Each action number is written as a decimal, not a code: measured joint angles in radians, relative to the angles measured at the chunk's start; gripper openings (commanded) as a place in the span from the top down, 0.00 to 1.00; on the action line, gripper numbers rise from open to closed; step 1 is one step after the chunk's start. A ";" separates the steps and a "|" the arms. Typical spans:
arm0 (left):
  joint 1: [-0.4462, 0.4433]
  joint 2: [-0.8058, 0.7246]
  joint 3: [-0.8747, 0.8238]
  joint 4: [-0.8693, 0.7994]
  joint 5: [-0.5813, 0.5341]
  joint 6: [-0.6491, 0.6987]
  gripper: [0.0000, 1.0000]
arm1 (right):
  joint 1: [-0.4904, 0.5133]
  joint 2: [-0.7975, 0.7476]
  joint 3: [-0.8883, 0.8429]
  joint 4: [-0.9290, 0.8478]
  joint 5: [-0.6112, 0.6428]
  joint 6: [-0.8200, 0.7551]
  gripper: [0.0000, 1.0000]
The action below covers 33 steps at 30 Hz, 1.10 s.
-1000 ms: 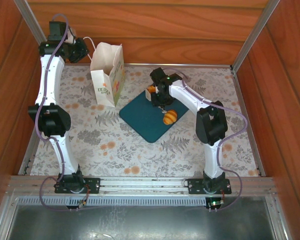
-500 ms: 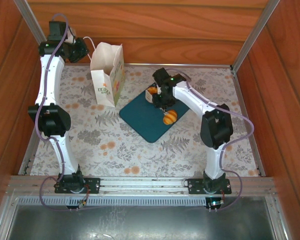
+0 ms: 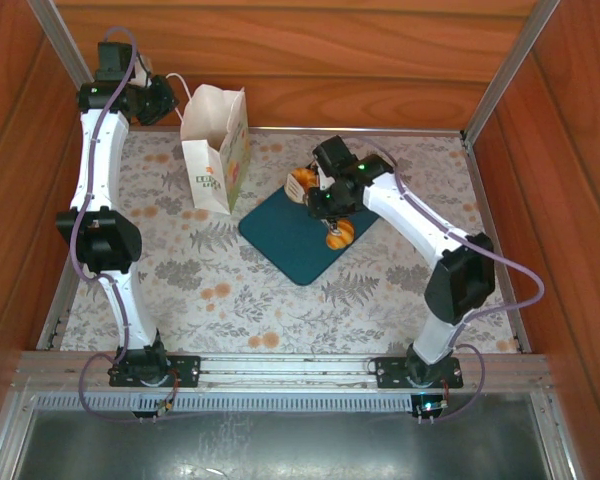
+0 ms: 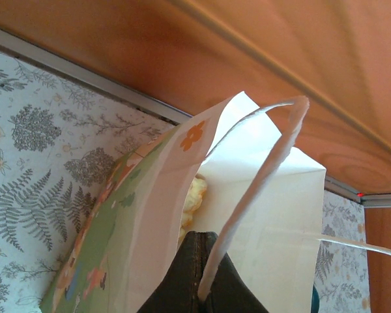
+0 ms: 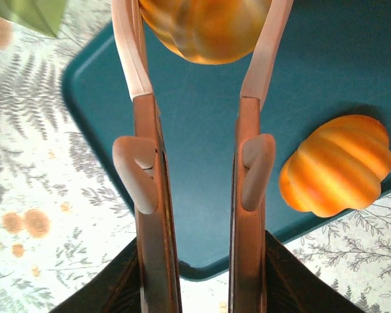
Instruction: Place the fake bread into the paper bag
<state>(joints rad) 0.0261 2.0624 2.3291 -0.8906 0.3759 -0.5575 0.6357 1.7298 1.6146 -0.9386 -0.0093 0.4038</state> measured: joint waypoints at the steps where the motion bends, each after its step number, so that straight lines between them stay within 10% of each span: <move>1: 0.000 0.000 0.000 0.000 0.000 0.000 1.00 | 0.002 -0.015 0.007 -0.002 -0.001 0.003 0.62; 16: 0.000 0.000 0.007 -0.001 0.000 0.000 1.00 | 0.020 -0.036 0.468 -0.056 -0.010 0.018 0.63; 33: 0.000 0.000 0.007 0.000 0.000 0.000 1.00 | 0.074 0.315 0.950 -0.027 -0.040 0.024 0.63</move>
<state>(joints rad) 0.0261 2.0624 2.3360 -0.8909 0.3763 -0.5575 0.7097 2.0445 2.5649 -0.9657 -0.0490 0.4274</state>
